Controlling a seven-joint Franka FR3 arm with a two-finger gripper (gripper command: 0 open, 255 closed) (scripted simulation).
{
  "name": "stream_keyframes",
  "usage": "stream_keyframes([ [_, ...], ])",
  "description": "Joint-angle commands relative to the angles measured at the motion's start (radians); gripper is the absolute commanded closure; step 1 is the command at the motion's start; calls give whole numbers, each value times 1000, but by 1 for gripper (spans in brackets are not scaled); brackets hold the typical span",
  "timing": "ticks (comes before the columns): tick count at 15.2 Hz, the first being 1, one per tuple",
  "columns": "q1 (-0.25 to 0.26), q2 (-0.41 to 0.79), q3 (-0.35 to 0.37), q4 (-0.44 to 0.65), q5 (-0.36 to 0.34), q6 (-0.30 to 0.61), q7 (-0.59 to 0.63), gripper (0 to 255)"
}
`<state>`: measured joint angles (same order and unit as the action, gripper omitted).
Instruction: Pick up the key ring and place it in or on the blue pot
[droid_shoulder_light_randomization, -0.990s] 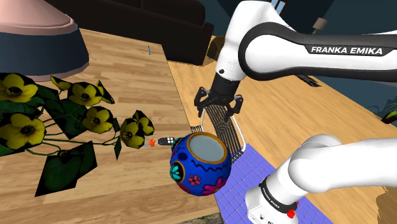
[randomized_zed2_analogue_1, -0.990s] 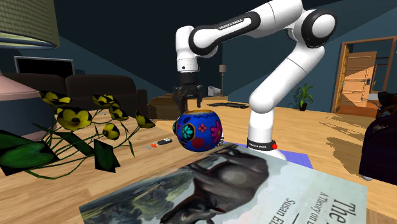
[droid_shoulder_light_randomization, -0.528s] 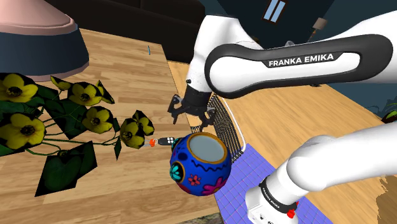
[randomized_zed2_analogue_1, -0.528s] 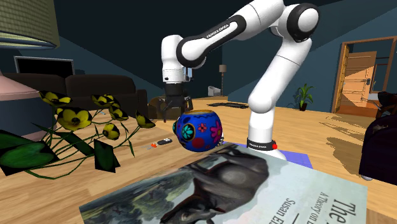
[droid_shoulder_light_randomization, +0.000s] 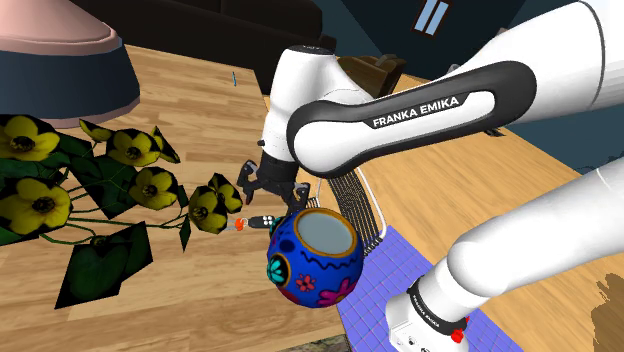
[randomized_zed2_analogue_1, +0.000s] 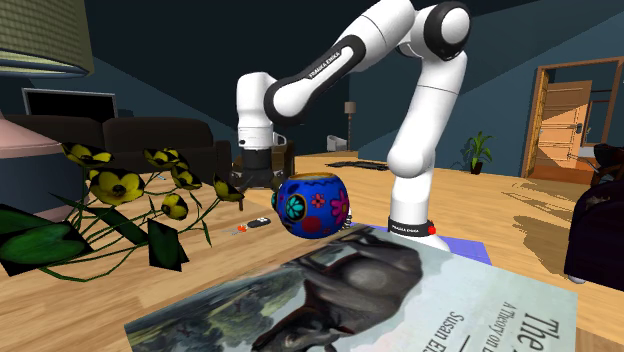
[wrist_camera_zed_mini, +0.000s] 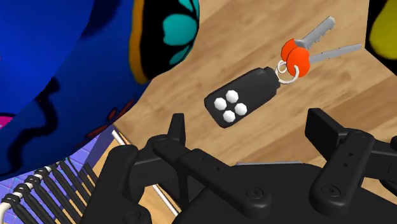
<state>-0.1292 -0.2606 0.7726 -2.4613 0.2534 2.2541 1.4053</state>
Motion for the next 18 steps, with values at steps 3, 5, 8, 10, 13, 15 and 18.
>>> stream_keyframes([
  [3,-16,59,27,-26,-33,79,28,0],
  [5,-16,59,27,-26,-33,79,28,0],
  [8,-16,59,27,-26,-33,79,28,0],
  [10,-16,59,27,-26,-33,79,28,0],
  [13,-16,59,27,-26,-33,78,28,255],
  [15,-16,59,27,-26,-33,78,28,255],
  [18,-16,59,27,-26,-33,78,28,255],
])
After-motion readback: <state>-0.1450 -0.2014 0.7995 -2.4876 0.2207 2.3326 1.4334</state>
